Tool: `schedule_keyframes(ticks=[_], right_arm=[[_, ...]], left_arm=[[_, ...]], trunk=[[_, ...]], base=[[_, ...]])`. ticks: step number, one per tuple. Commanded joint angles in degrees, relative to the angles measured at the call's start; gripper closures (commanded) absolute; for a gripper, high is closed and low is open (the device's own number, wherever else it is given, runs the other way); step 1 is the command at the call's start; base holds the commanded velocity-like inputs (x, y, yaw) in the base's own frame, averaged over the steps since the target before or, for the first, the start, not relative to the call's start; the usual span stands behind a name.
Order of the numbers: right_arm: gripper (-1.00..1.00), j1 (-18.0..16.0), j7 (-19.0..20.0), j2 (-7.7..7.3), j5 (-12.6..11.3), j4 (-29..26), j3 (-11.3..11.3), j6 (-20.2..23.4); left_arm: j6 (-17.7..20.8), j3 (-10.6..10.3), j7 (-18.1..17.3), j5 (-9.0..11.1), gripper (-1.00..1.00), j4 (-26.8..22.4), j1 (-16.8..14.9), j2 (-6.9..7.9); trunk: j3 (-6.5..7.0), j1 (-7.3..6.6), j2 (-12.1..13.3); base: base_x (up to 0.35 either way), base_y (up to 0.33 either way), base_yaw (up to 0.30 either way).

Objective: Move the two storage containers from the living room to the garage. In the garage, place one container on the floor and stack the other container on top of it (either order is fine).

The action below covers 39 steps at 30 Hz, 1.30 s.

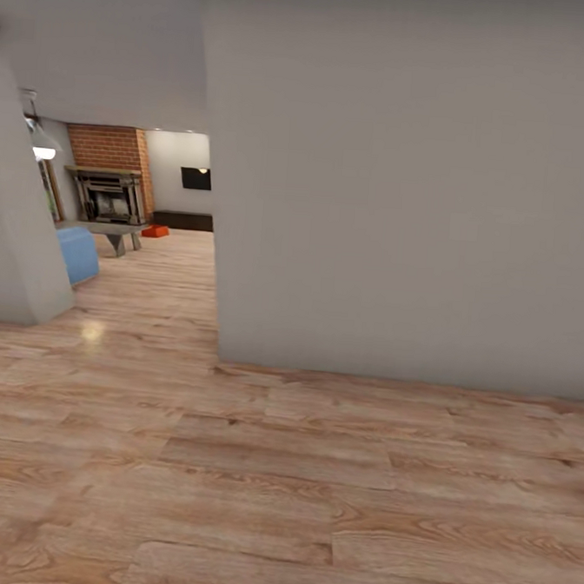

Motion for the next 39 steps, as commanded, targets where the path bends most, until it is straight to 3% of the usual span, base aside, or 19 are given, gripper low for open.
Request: schedule_keyframes(ticks=[1,39], right_arm=[[-1.00,-0.1,0.0,0.03,-0.5,0.2,0.5,-0.3],[-1.00,-0.1,-0.1,0.03,-0.7,0.2,0.3,-0.3]], left_arm=[[-0.1,0.0,0.1,0.2,-1.00,0.0,0.0,-0.01],[-0.1,0.0,0.1,0.2,-1.00,0.0,0.0,0.00]], trunk=[[-0.05,0.03,0.0],[-0.05,0.03,0.0]], base=[[0.322,0.000,0.272],[0.322,0.000,0.272]])
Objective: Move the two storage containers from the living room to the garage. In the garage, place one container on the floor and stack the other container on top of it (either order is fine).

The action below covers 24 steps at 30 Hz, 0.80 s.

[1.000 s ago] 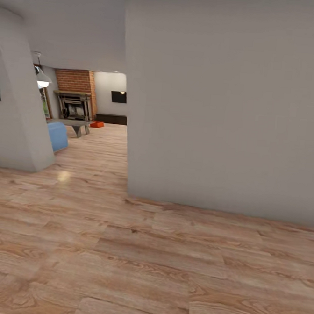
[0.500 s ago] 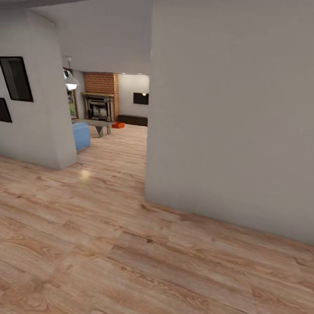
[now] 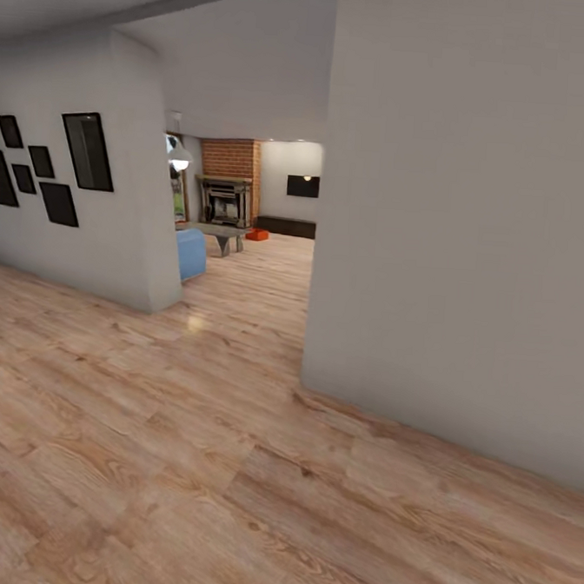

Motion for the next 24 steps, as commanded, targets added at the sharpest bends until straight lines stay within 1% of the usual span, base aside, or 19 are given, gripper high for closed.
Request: schedule_keyframes(ticks=[1,24], right_arm=[[-1.00,-0.1,0.0,0.03,-0.5,0.2,0.5,-0.3],[-1.00,-0.1,0.0,0.03,-0.7,0.2,0.4,-0.3]], left_arm=[[-0.1,0.0,0.1,0.2,-1.00,0.0,0.0,-0.01],[-0.1,0.0,0.1,0.2,-1.00,0.0,0.0,0.06]], trunk=[[-0.05,0.03,0.0],[-0.05,0.03,0.0]], base=[[0.322,0.000,0.271],[0.322,0.000,0.271]])
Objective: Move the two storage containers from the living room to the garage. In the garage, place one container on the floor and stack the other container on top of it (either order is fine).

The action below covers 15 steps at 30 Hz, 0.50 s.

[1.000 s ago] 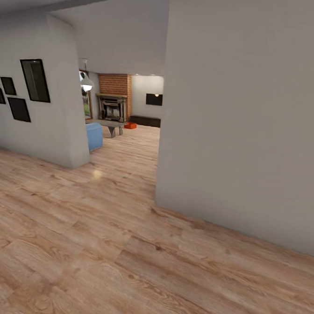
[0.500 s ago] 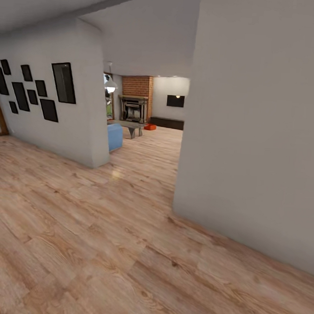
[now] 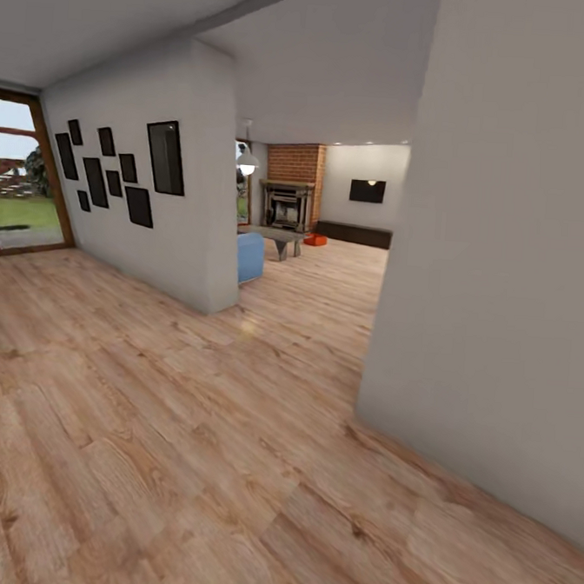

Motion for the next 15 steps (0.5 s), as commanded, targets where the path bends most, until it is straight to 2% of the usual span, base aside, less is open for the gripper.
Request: schedule_keyframes(ticks=[1,15], right_arm=[[-1.00,-0.1,0.0,0.03,-0.5,0.2,0.5,-0.3],[-1.00,-0.1,0.0,0.03,-0.6,0.2,0.5,-0.3]], left_arm=[[-0.1,0.0,0.1,0.2,-1.00,0.0,0.0,-0.01],[-0.1,0.0,0.1,0.2,-1.00,0.0,0.0,0.00]], trunk=[[-0.05,0.03,0.0],[-0.05,0.03,0.0]], base=[[0.322,0.000,0.271],[0.322,0.000,0.271]])
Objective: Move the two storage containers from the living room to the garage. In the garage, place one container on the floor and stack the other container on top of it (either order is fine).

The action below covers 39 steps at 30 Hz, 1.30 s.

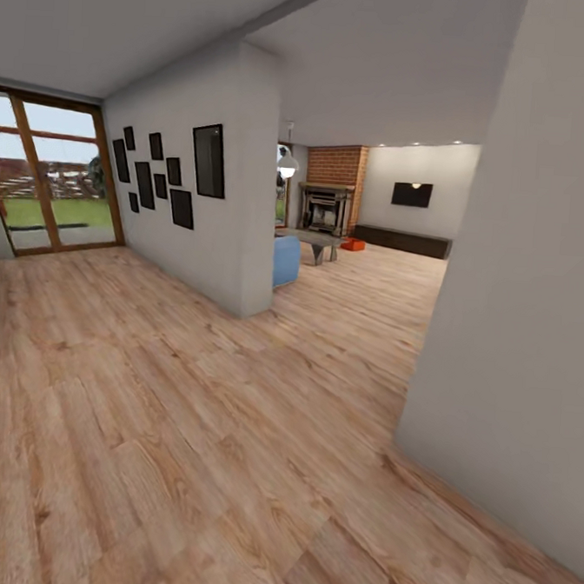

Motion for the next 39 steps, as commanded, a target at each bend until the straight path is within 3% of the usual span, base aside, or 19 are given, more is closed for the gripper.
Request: schedule_keyframes(ticks=[1,10,39], right_arm=[[-1.00,-0.1,0.0,0.03,-0.5,0.2,0.5,-0.3],[-1.00,-0.1,0.0,0.02,-0.5,0.2,0.3,-0.4],[-1.00,-0.1,0.0,-0.06,0.1,0.2,0.7,-0.5]], left_arm=[[-0.1,0.0,0.1,0.2,-1.00,0.0,0.0,-0.01],[-0.1,0.0,0.1,0.2,-1.00,0.0,0.0,-0.01],[-0.1,0.0,0.1,0.2,-1.00,0.0,0.0,-0.01]], trunk=[[-0.05,0.03,0.0],[-0.05,0.03,0.0],[-0.05,0.03,0.0]], base=[[0.322,0.000,0.271],[0.322,0.000,0.180],[0.322,0.000,0.004]])
